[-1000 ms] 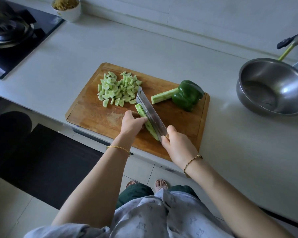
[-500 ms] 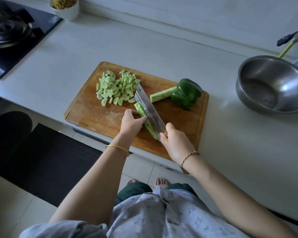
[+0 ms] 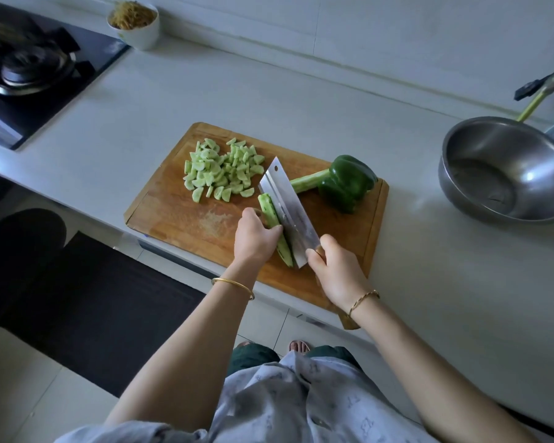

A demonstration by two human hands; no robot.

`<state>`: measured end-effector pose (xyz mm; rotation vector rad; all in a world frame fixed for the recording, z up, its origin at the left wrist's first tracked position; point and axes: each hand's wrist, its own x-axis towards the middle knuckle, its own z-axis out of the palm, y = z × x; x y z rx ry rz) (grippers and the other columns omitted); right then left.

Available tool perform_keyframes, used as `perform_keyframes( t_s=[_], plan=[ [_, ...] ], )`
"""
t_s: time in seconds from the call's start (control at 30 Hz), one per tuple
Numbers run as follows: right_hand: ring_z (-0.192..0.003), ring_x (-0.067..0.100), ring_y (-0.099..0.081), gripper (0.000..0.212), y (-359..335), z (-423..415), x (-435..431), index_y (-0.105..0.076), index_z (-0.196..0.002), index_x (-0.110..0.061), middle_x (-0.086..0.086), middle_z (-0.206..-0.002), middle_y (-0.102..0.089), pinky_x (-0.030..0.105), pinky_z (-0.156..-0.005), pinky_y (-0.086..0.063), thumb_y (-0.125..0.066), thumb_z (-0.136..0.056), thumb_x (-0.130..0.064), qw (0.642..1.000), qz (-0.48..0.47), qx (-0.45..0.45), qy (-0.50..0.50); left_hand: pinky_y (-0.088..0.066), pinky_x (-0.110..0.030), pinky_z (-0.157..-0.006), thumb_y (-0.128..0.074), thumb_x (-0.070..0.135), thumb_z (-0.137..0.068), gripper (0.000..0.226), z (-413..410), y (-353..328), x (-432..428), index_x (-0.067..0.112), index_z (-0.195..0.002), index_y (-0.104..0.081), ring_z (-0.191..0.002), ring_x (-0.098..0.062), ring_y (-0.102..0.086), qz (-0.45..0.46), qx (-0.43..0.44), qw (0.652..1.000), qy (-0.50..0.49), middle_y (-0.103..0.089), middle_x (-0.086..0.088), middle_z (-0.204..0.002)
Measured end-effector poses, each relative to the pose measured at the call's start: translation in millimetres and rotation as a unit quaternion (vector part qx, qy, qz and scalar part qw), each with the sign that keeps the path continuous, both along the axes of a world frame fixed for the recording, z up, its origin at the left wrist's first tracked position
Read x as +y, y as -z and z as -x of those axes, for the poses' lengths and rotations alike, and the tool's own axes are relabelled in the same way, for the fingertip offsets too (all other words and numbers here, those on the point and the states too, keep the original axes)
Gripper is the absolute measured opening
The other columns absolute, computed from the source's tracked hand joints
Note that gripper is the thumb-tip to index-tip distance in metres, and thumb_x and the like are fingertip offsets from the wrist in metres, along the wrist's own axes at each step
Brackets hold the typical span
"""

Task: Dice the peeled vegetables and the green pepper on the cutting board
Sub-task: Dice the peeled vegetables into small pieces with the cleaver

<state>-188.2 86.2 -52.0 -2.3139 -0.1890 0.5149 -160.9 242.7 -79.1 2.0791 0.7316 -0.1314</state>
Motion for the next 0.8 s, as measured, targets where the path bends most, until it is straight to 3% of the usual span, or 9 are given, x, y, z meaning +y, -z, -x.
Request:
perform_keyframes(
  t_s=[0.23,0.4,0.5,0.8],
  plan=[
    [-0.054,0.017,-0.053,0.023,-12,-10,-12,-0.044,-0.087,-0.010,0.003,-0.067,-0.054,0.032,-0.047,-0.046,-0.045,-0.100,-0.028,0.999,-0.001,-0.051,0.008,-0.050,-0.043,-0.084,-0.067,0.024,-0.082,0.043,-5,-13,-9,0.005,-0.109,-0.040,-0.101,-0.034,-0.054,-0.041,0.037,0.998,-0.006,-0.052,-0.017,-0.114],
    [-0.049,0.012,-0.047,0.024,-15,-10,-10,-0.043,-0.088,-0.010,0.002,-0.066,-0.052,0.026,-0.044,-0.044,-0.045,-0.100,-0.030,0.998,-0.016,-0.060,0.020,-0.041,-0.041,-0.086,-0.065,0.019,-0.081,0.034,2,-15,10,0.004,-0.105,-0.046,-0.104,-0.035,-0.047,-0.239,0.041,0.968,0.063,-0.049,-0.017,-0.112],
    [-0.049,0.011,-0.047,0.023,-13,-6,-1,-0.044,-0.088,-0.010,0.001,-0.065,-0.051,0.026,-0.045,-0.045,-0.045,-0.100,-0.030,0.999,-0.025,-0.038,0.008,-0.040,-0.041,-0.087,-0.061,0.014,-0.082,0.026,8,-12,23,0.004,-0.103,-0.049,-0.104,-0.035,-0.046,-0.307,0.058,0.944,0.108,-0.048,-0.017,-0.113],
    [-0.053,0.019,-0.047,0.023,2,7,20,-0.040,-0.084,-0.014,0.000,-0.065,-0.049,0.041,-0.055,-0.053,-0.044,-0.100,-0.031,1.000,0.004,0.000,0.030,-0.037,-0.039,-0.086,-0.050,0.000,-0.081,0.037,20,1,44,0.012,-0.115,-0.046,-0.108,-0.033,-0.041,-0.332,0.043,0.928,0.162,-0.044,-0.013,-0.114]
  ],
)
